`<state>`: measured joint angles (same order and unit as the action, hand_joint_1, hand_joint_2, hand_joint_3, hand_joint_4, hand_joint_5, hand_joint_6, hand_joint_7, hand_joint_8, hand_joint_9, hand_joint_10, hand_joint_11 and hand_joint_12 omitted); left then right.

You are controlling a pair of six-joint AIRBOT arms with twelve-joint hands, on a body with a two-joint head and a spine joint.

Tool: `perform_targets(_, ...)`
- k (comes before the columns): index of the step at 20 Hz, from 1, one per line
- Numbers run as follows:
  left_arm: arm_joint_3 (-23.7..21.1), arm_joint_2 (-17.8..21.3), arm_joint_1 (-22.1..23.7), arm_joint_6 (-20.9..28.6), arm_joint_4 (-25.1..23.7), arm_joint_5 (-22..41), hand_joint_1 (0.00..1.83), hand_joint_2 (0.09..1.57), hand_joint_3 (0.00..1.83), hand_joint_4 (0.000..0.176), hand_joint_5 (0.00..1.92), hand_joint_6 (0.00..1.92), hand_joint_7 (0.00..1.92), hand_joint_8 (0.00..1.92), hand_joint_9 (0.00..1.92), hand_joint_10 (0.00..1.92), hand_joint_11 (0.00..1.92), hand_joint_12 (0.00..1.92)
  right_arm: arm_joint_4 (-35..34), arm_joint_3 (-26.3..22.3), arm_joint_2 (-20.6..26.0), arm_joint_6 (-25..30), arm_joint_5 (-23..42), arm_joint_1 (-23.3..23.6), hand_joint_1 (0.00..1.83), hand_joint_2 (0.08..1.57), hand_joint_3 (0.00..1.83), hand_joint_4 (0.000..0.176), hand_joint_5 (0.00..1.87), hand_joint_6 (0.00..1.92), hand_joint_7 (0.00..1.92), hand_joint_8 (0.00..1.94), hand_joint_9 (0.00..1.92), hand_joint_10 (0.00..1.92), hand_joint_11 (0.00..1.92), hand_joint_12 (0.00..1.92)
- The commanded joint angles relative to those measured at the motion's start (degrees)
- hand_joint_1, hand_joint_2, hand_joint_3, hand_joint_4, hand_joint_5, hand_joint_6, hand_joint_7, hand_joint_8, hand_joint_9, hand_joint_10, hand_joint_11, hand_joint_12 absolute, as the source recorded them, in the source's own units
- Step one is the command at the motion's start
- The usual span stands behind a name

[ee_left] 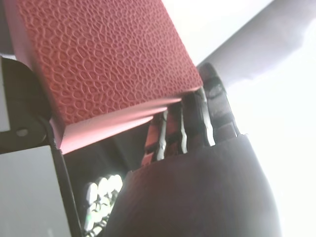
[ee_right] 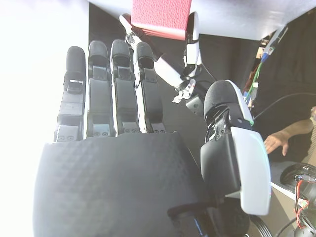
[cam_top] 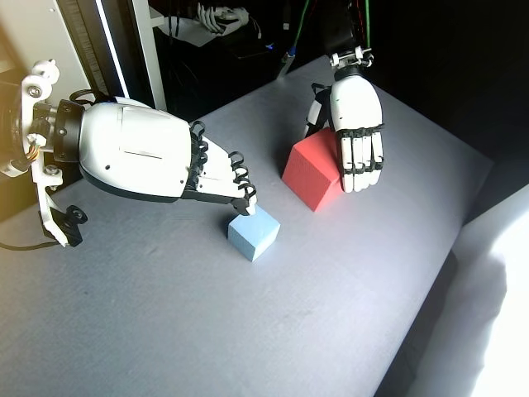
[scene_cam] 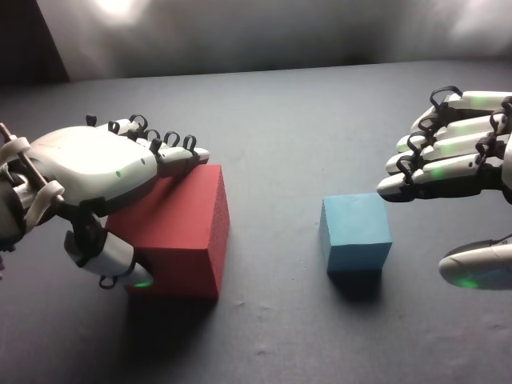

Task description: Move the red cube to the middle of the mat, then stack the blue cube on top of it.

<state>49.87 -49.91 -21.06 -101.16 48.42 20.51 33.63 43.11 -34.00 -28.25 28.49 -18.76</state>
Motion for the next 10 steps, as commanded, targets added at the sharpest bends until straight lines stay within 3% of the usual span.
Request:
perform_targets(1,0.3,0.2,-0.2,-0.7,-0.2,1.1,1.15,1.28,0.02,0.0,0.8,1.33,0.5,1.27,0.37,0.8,0.0,1.27,-1.8,0.1,0.5,0.0,5.9,0.3,0.0,1.28,0.0,0.0,0.4,0.0,0.37,0.0,0.32,0.0,0.0,0.67)
perform_targets(2,0.3,0.2,-0.2,-0.7,-0.1,1.1,1.15,1.28,0.02,0.0,0.8,1.33,0.5,1.27,0.37,0.8,0.0,1.27,-1.8,0.1,0.5,0.0,5.9,0.2,0.0,1.28,0.0,0.0,0.4,0.0,0.37,0.0,0.32,0.0,0.0,0.67)
perform_targets(3,0.3,0.3,-0.1,-0.7,-0.1,1.1,1.1,1.27,0.0,0.0,0.72,1.37,0.37,1.23,0.26,1.19,0.0,1.48,-1.8,0.1,0.5,-0.1,5.9,0.2,0.02,1.28,0.0,0.0,0.42,0.0,0.39,0.0,0.33,0.0,0.0,0.69)
perform_targets(5,0.3,0.6,0.3,-0.8,-0.1,0.9,1.07,1.28,0.0,0.0,0.67,1.44,0.32,1.18,0.21,1.37,0.0,1.6,-1.8,0.1,0.5,-0.2,5.9,0.2,0.06,1.27,0.0,0.0,0.43,0.0,0.41,0.01,0.36,0.01,0.0,0.75)
perform_targets(6,0.3,0.8,0.6,-0.9,-0.1,0.5,1.12,1.32,0.0,0.0,0.68,1.35,0.46,1.69,0.21,1.46,0.03,1.69,-1.8,0.1,0.5,-0.3,5.9,0.2,0.08,1.27,0.0,0.0,0.44,0.01,0.42,0.01,0.37,0.01,0.0,0.77)
perform_targets(7,0.3,1.1,1.1,-1.3,-0.1,0.1,1.12,1.33,0.0,0.0,0.69,1.33,0.49,1.8,0.23,1.5,0.07,1.76,-1.8,0.1,0.5,-0.4,5.9,0.2,0.1,1.26,0.0,0.0,0.45,0.0,0.42,0.0,0.38,0.01,0.0,0.81)
perform_targets(10,0.3,1.8,3.2,-6.0,3.6,-1.1,1.15,1.27,0.0,0.0,0.76,1.24,0.64,1.62,0.52,1.3,0.34,1.51,-1.8,0.1,0.5,-0.4,6.0,0.2,0.05,1.27,0.0,0.0,0.41,0.0,0.38,0.0,0.34,0.0,0.0,0.72)
